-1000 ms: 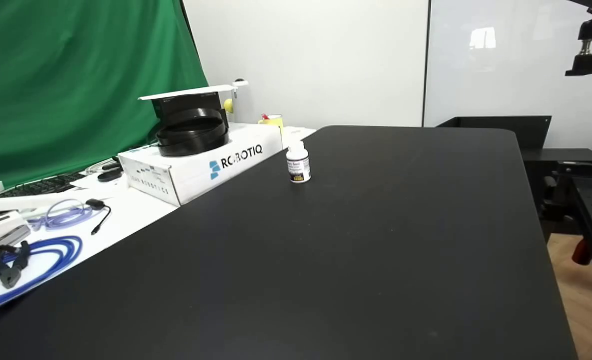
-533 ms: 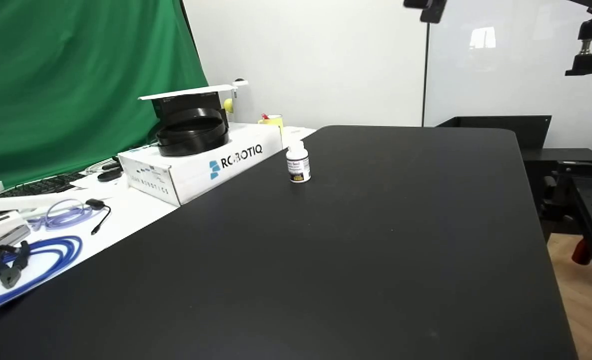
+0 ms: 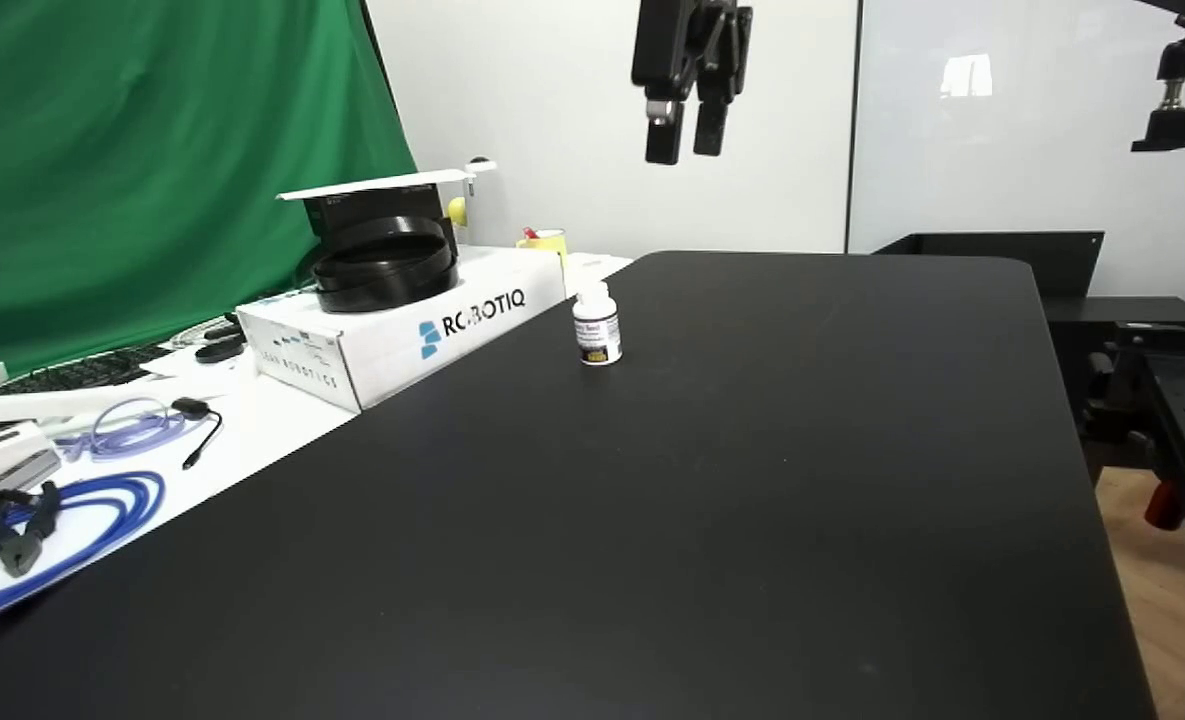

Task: Move the bottle backward

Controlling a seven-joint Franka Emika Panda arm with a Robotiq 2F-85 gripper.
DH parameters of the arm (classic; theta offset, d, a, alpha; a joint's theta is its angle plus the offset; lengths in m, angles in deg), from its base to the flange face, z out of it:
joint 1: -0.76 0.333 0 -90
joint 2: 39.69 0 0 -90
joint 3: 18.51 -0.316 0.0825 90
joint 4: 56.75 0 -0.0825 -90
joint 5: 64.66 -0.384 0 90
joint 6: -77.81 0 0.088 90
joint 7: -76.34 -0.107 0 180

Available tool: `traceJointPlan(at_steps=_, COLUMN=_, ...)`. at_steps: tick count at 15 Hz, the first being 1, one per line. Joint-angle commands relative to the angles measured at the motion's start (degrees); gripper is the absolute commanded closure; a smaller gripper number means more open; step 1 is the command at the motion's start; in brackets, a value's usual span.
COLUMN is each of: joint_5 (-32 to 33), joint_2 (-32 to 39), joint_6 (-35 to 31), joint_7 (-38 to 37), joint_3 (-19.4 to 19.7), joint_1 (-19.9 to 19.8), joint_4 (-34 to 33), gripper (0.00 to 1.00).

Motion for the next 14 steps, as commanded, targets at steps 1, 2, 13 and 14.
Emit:
traceJointPlan(at_steps=1, joint_5=6.39, joint_2=13.58, joint_6=1.56, joint_7=-3.17, joint_3=0.51, joint_1=-2.40, joint_4=-14.52, gripper=0.00)
traceJointPlan(at_steps=2, joint_5=7.80, joint_2=16.39, joint_6=1.89, joint_7=-3.87, joint_3=0.92, joint_1=-2.83, joint_4=-17.81, gripper=0.00)
traceJointPlan(at_steps=13, joint_5=6.76, joint_2=31.06, joint_6=6.83, joint_7=-2.19, joint_3=3.73, joint_1=-5.22, joint_4=-36.00, gripper=0.00)
traceJointPlan(at_steps=14, joint_5=6.76, joint_2=31.18, joint_6=6.96, joint_7=-2.21, joint_3=3.71, joint_1=-5.16, joint_4=-36.18, gripper=0.00)
